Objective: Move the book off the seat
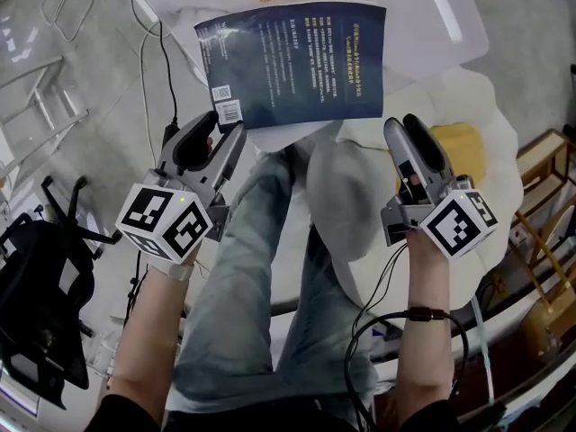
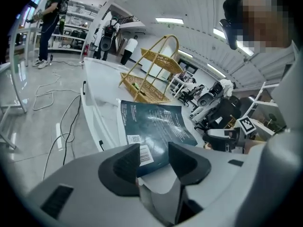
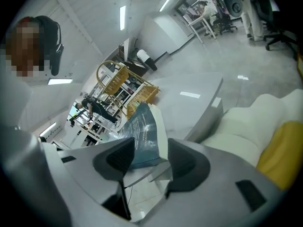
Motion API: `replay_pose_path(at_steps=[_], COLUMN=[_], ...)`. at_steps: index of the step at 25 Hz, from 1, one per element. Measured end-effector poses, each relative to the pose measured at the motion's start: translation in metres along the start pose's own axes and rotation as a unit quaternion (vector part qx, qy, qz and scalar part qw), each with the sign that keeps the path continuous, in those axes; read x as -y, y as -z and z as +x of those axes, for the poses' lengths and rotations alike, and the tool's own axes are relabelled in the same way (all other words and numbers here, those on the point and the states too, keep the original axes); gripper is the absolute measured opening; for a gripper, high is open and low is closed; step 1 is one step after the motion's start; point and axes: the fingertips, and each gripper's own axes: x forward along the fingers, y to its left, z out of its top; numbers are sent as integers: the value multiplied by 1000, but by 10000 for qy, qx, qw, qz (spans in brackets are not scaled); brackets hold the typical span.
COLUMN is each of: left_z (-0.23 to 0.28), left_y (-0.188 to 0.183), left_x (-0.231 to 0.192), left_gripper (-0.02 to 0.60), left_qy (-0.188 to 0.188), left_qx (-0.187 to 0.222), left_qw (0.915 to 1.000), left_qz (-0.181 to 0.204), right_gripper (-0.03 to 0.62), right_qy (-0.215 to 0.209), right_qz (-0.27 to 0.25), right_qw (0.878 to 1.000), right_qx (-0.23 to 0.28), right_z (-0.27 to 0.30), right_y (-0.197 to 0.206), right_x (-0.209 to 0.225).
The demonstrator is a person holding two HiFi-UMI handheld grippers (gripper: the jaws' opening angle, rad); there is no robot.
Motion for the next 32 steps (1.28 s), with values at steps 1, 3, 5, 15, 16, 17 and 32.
replay_pose_path(at_steps=[1,3,5,15,16,17,32], left_z=[2,7,13,39,41,44,38], left_y=[0,-2,-4,11,12,13,38], left_x=[6,21,39,158,172,187,417], left_gripper=[182,153,137,34,28,22,8], left_qy=[41,167,329,1268,1386,1501,3174], left_qx=[1,-1,-27,-377,-418,-446,-641], left_qw=[10000,9997,9989,9850,9821,9789,9164], left_qz=[41,159,332,1109,1202,1312,2352], right_gripper=[214,149,100,18,17,15,15], right_qy=[28,50,10,-34,2,35,674], right_qz=[-70,-226,-368,-669,-636,-617,-733], right_qw=[10000,9997,9992,9956,9952,9948,9745], right_qx=[28,104,173,662,738,813,2009], right_z=[-6,-16,-27,-107,-118,-129,-309], right_y=[0,0,0,2,1,-1,-23], right_x=[0,-1,-2,3,5,8,28])
